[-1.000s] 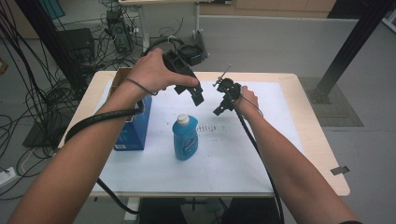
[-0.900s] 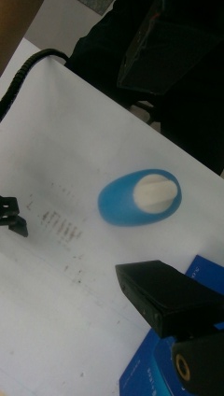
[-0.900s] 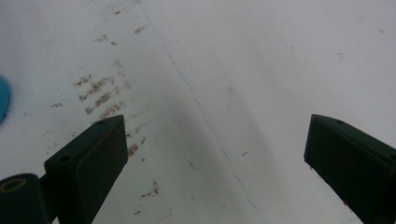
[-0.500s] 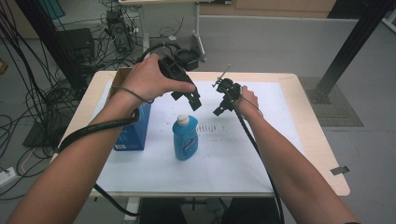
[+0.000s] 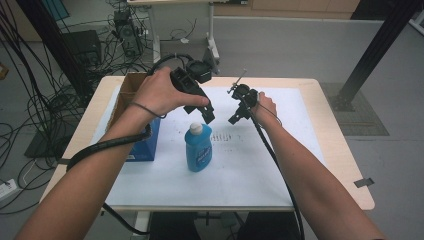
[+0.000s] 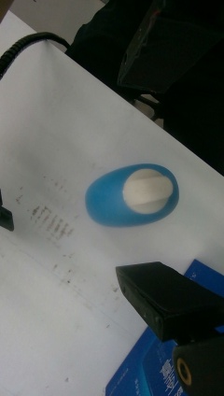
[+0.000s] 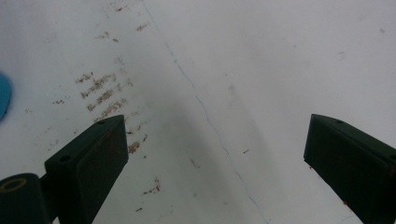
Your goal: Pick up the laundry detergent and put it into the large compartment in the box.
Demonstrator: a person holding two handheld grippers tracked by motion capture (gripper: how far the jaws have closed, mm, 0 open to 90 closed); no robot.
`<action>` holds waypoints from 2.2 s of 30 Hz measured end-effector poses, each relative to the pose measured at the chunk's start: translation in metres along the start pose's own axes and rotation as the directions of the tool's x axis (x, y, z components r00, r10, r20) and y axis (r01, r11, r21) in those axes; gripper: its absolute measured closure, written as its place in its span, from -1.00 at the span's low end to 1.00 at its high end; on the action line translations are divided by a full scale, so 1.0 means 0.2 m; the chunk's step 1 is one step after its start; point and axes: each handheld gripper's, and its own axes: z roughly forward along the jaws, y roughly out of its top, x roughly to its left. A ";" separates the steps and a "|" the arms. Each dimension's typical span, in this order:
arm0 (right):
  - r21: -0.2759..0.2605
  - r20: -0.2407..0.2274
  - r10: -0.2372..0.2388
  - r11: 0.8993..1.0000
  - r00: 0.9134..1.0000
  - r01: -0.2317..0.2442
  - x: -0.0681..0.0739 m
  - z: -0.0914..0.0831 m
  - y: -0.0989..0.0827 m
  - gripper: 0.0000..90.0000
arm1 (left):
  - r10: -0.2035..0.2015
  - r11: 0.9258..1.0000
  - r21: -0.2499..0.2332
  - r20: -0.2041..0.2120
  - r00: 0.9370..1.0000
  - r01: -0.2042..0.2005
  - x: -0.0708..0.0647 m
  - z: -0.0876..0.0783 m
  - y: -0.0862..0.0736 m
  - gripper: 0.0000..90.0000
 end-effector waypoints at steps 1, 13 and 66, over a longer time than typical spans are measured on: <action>0.000 0.000 -0.001 1.000 1.000 0.001 0.00 0.00 0.00 -0.87 | -0.001 1.000 0.001 -0.004 1.000 0.001 0.00 0.01 0.00 -0.80; 0.001 -0.002 -0.003 1.000 1.000 0.003 0.01 0.00 0.00 -0.87 | -0.033 0.999 0.003 -0.040 0.999 0.034 0.01 0.08 -0.03 -0.80; -0.001 -0.023 -0.002 1.000 1.000 0.002 0.02 0.02 -0.02 -0.87 | -0.060 0.996 0.057 -0.019 0.998 0.061 0.00 0.39 -0.10 -0.79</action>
